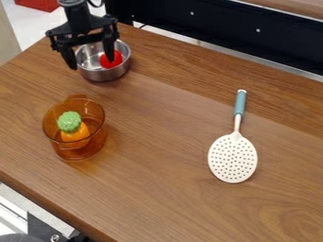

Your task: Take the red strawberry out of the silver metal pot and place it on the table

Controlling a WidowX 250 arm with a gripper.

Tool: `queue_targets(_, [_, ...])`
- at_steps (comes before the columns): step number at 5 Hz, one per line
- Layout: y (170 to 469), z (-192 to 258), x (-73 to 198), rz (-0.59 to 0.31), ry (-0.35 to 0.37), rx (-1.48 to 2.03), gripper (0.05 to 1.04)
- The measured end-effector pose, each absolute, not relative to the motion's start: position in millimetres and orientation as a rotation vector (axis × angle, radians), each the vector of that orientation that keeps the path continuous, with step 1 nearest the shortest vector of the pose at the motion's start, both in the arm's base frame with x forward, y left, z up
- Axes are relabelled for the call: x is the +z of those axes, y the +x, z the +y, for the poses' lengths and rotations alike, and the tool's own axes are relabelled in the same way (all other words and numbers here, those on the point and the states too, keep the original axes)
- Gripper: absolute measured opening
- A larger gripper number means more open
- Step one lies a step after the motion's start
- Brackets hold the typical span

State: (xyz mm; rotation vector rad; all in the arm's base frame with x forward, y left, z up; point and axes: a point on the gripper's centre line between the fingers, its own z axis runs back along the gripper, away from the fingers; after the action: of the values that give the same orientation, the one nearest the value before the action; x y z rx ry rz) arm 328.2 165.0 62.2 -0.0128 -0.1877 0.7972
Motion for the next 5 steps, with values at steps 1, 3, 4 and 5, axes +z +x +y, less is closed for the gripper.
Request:
queue_targets(1, [342.7,168.9,68.0,-0.255,-0.086,0.969,1.000])
queue_targets(3, [361.4,178.1,56.1,-0.257,-0.081,1.197,1.000])
queue_targets(4, [364.5,179.5,51.5,-0.247,-0.078,1.232,1.000])
queue_targets(5, [365.2,178.9,42.8,-0.234,-0.076,1.247,1.000])
